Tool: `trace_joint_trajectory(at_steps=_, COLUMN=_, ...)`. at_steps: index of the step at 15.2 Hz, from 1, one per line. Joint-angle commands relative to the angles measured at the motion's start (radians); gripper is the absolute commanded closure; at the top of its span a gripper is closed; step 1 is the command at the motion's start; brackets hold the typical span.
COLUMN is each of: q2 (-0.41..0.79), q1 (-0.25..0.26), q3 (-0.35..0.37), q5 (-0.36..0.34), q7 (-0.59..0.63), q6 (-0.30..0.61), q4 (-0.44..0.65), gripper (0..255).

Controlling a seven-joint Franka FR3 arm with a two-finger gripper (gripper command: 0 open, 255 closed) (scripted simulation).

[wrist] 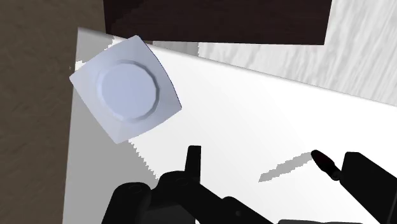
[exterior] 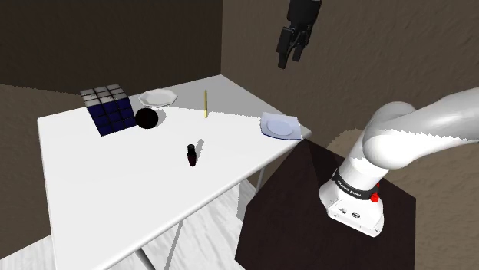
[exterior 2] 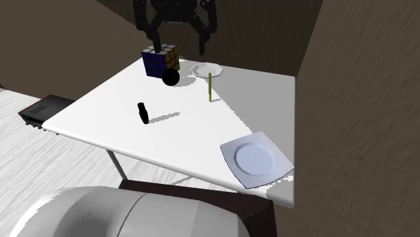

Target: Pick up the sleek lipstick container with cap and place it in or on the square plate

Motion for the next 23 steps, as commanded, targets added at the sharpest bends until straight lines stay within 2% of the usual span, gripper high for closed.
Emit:
trace_joint_trajectory(at_steps=1, q2=0.0, q1=0.0, q3=0.0, q5=0.0, q7=0.0, q6=0.0, q4=0.0, gripper=0)
trace_joint_trajectory(at_steps=8, q2=0.137, q1=0.03, q3=0.102, q5=0.057, q7=0.107, q6=0.201, q4=-0.06, gripper=0)
trace_joint_trajectory(at_steps=14, q2=0.305, q1=0.045, q3=0.191, q5=0.079, q7=0.2, q6=0.372, q4=-0.058, gripper=0)
trace_joint_trajectory(at_steps=19, q2=0.473, q1=0.051, q3=0.261, q5=0.064, q7=0.289, q6=0.504, q4=-0.018, gripper=0)
trace_joint_trajectory(at_steps=23, q2=0.623, q1=0.053, q3=0.31, q5=0.02, q7=0.372, q6=0.594, q4=0.038, gripper=0)
